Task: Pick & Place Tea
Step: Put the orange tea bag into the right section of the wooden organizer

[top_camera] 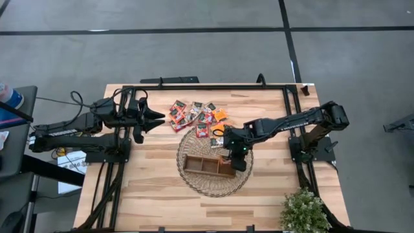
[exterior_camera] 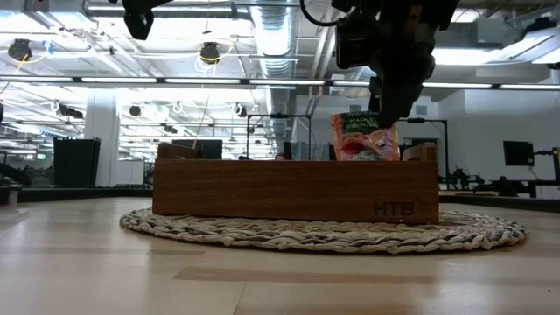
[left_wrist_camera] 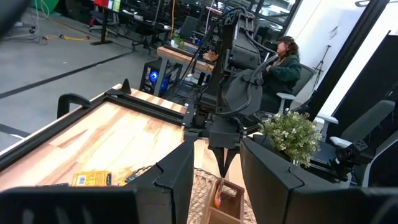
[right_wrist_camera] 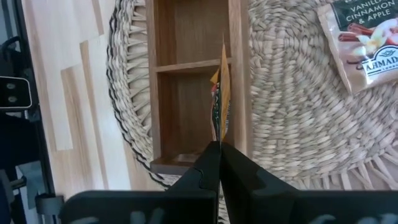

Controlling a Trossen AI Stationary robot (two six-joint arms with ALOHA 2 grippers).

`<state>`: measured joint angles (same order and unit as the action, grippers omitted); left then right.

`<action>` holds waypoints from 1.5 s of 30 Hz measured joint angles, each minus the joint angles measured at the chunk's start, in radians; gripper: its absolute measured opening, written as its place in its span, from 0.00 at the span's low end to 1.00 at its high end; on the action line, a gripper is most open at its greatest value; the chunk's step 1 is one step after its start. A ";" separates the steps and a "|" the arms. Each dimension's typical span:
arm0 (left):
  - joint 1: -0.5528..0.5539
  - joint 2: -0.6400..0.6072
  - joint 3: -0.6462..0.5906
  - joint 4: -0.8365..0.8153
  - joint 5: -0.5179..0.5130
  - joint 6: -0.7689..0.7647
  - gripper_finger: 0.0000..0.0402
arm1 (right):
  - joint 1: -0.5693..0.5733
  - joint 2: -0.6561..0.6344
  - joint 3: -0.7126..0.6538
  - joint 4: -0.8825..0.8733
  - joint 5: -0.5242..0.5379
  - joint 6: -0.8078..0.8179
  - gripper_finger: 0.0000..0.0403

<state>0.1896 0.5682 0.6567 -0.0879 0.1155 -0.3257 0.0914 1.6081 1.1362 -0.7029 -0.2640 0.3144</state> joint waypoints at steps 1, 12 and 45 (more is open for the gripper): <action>0.000 0.000 0.000 0.000 0.000 0.000 0.30 | 0.000 0.000 0.000 0.000 -0.005 0.002 0.00; 0.000 0.000 0.000 -0.001 0.000 -0.001 0.30 | 0.007 0.051 0.001 0.040 -0.011 0.019 0.00; 0.000 0.014 0.000 -0.031 -0.093 -0.003 0.31 | -0.145 0.020 0.147 -0.182 -0.052 -0.056 0.49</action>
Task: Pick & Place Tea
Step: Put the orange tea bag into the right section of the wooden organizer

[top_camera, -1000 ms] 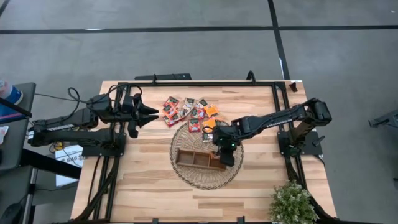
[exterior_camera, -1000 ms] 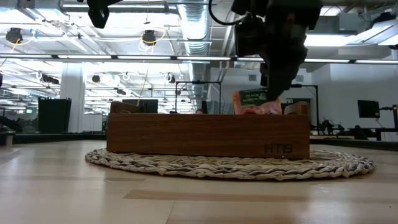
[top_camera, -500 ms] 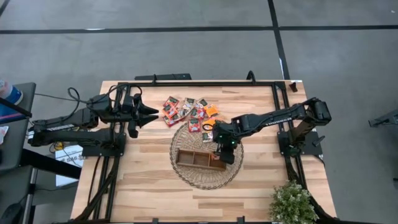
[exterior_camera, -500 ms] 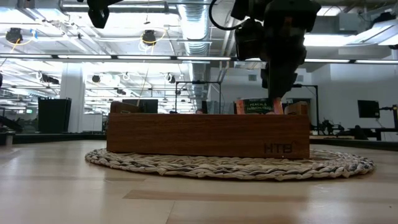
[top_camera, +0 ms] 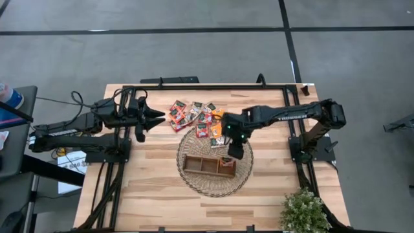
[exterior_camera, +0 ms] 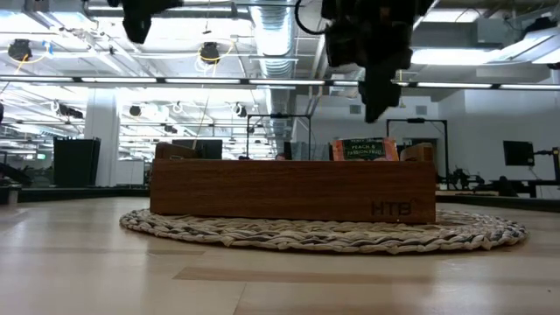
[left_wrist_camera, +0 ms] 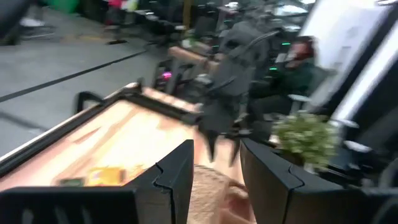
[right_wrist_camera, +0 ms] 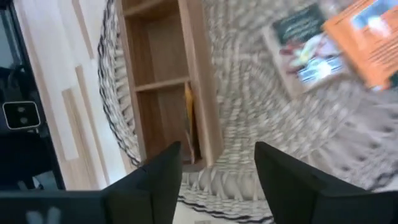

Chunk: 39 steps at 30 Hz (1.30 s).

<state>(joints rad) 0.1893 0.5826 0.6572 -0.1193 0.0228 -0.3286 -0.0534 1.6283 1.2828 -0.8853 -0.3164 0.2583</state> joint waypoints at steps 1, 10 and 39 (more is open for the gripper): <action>0.000 0.008 0.001 -0.018 -0.031 -0.001 0.32 | -0.009 0.000 0.016 -0.005 0.000 -0.009 0.50; 0.041 0.185 0.001 -0.115 -0.234 -0.205 0.44 | -0.063 0.000 0.178 0.006 0.001 -0.057 0.53; 0.452 1.033 0.361 -0.567 -0.063 -0.337 0.48 | 0.015 0.000 0.263 0.082 0.003 -0.168 0.53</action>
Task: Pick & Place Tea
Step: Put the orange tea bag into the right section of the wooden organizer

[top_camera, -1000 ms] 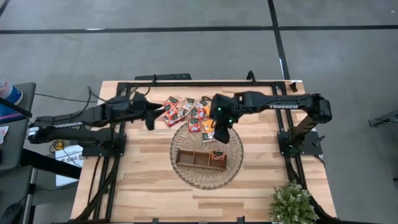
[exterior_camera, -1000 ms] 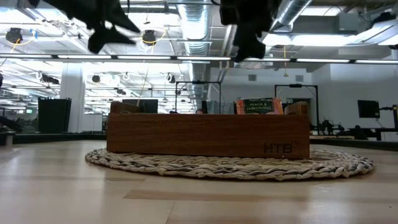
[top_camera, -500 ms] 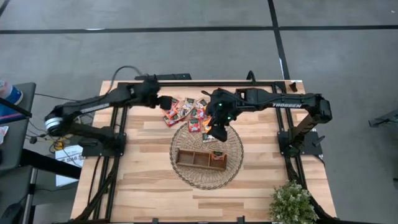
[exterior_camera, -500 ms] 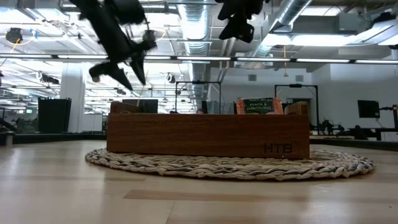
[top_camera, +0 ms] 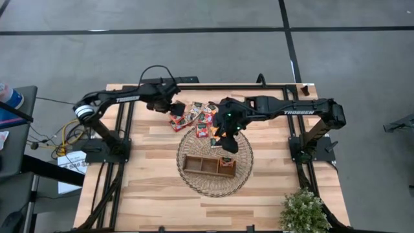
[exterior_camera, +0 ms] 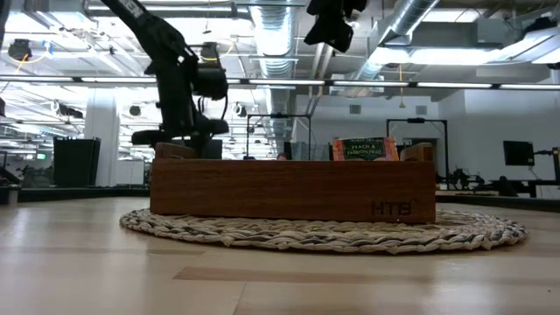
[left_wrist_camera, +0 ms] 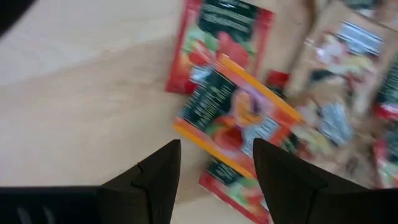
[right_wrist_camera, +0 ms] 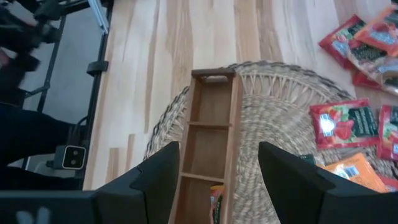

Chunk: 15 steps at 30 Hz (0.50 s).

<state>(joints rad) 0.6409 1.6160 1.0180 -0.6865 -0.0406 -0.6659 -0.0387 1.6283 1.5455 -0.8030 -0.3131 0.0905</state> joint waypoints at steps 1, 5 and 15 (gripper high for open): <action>0.006 0.012 0.000 0.004 -0.002 0.000 0.48 | 0.000 0.000 0.000 0.010 0.000 -0.006 0.53; 0.023 0.061 0.000 0.045 0.026 0.000 0.48 | -0.003 0.000 0.000 0.030 -0.001 -0.015 0.53; 0.023 0.151 0.000 0.089 -0.017 -0.009 0.48 | -0.003 0.000 0.000 0.030 -0.001 -0.039 0.53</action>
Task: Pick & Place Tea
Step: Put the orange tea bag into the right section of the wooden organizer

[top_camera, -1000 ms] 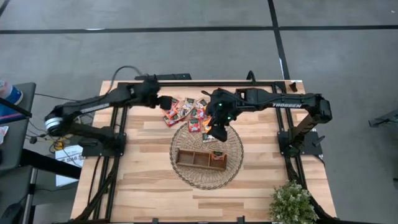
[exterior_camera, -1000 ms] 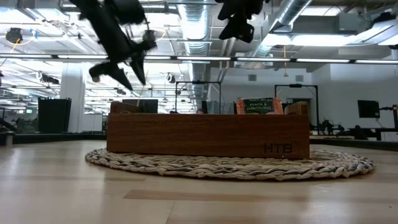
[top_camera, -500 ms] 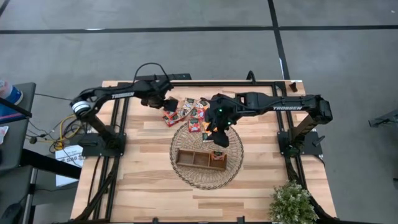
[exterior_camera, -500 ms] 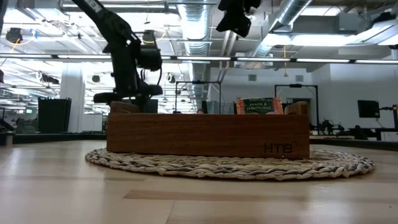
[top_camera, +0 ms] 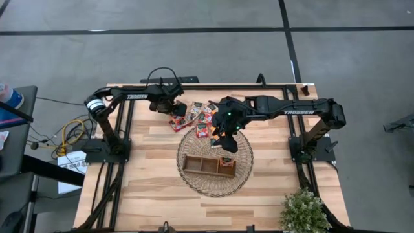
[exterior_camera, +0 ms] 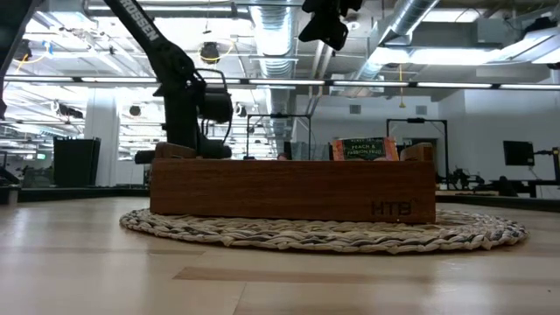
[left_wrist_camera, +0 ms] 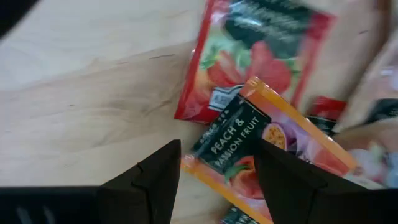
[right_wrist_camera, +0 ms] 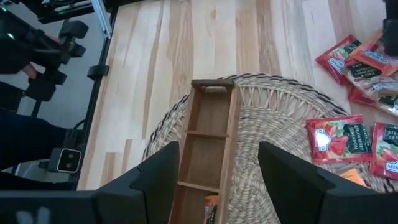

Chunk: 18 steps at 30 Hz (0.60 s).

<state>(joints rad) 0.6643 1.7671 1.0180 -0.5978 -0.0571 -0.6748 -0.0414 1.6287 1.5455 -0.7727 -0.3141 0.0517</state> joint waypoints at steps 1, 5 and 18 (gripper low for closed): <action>0.000 0.012 0.000 0.007 0.002 0.001 0.48 | 0.000 0.000 0.000 0.000 0.000 0.000 0.53; -0.005 0.043 0.004 0.017 0.009 0.002 0.48 | 0.000 0.000 0.000 0.003 0.001 0.000 0.53; -0.014 0.026 0.001 0.033 -0.003 0.031 0.30 | 0.000 0.000 0.000 0.023 0.035 0.000 0.53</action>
<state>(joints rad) 0.6502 1.7935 1.0191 -0.5643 -0.0605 -0.6434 -0.0414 1.6287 1.5455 -0.7495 -0.2787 0.0521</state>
